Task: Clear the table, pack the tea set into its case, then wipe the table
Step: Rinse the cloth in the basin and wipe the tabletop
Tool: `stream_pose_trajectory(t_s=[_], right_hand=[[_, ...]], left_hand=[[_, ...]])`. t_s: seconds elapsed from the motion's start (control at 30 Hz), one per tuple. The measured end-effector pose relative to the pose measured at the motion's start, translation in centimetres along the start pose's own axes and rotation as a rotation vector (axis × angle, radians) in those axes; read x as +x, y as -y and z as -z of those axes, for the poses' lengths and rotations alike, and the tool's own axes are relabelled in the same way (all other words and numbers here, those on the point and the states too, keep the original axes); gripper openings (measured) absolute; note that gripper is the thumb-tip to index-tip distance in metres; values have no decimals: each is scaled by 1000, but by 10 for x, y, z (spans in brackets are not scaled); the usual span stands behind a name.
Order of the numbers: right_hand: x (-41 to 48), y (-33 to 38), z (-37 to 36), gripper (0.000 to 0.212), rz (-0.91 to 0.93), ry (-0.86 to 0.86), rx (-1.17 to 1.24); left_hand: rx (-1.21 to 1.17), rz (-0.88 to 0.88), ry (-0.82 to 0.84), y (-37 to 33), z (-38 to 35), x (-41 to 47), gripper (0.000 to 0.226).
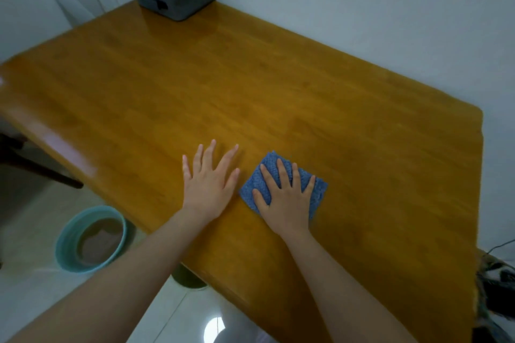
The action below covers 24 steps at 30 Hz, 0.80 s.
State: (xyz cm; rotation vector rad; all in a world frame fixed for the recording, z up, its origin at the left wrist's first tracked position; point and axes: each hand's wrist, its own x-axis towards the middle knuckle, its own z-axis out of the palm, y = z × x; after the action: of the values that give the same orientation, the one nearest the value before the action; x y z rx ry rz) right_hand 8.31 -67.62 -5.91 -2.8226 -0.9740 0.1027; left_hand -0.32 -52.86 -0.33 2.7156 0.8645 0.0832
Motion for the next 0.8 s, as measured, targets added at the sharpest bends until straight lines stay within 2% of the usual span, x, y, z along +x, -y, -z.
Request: stream_pose_trajectory(t_s=[0.47, 0.63, 0.73, 0.8], right_hand=[[-99, 58, -3, 63, 55, 58, 49], [-124, 56, 0, 69, 110, 95, 53], [-137, 48, 2, 74, 115, 105, 64], [-144, 40, 2, 72, 107, 96, 64]], left_hand=[[35, 70, 27, 6, 1, -96, 53], [36, 65, 71, -10, -11, -127, 67], [24, 64, 106, -21, -10, -130, 53], [20, 50, 108, -27, -7, -127, 52]])
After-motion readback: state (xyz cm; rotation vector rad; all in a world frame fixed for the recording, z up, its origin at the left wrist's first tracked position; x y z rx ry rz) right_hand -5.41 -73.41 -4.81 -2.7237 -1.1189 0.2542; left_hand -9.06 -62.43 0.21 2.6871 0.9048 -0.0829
